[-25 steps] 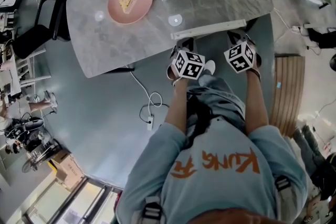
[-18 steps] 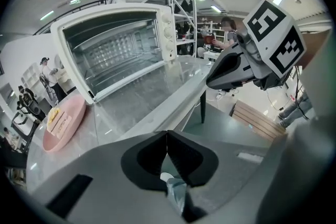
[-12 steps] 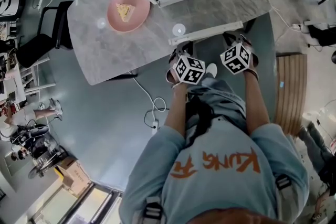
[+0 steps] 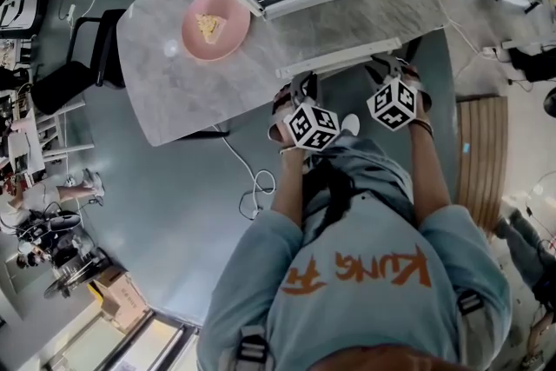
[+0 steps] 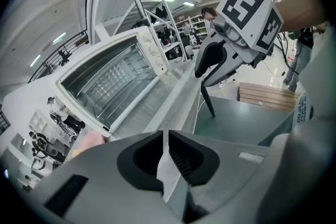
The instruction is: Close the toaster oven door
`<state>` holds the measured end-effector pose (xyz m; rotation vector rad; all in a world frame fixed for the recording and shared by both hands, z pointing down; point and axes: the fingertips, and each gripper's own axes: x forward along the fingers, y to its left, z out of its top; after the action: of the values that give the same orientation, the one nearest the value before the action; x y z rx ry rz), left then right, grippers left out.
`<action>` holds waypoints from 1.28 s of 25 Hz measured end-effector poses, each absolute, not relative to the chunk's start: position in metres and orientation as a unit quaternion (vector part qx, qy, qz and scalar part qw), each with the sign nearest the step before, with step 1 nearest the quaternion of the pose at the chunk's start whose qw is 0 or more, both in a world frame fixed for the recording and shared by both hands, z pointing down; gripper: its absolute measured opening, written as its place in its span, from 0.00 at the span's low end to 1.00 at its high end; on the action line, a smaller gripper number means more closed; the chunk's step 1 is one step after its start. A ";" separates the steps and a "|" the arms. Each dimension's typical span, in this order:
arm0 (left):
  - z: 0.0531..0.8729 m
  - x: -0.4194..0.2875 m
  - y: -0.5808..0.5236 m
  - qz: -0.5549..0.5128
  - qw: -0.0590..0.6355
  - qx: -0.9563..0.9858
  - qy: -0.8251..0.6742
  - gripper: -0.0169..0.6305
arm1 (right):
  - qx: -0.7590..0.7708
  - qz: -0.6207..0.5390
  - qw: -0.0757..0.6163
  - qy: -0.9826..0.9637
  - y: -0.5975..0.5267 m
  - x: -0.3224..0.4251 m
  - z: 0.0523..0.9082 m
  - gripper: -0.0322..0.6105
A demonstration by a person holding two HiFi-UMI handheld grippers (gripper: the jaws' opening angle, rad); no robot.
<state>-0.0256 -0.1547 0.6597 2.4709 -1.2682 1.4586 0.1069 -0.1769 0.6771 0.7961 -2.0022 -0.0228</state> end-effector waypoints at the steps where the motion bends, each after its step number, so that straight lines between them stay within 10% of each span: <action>1: 0.657 -0.026 -0.155 0.465 -0.005 0.788 -0.404 0.06 | 0.323 -0.016 0.473 -0.819 -0.178 0.106 0.674 0.24; 5: 0.653 -0.030 -0.159 0.474 -0.017 0.785 -0.400 0.22 | 0.319 -0.063 0.477 -0.817 -0.187 0.104 0.657 0.29; 32: 0.561 -0.051 -0.238 0.462 -0.131 0.745 -0.463 0.23 | 0.324 -0.274 0.468 -0.775 -0.265 0.089 0.559 0.25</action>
<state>-0.0512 -0.2377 0.5614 2.5589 -1.5903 1.5871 0.0892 -0.2649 0.5593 0.7938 -1.9003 -0.6726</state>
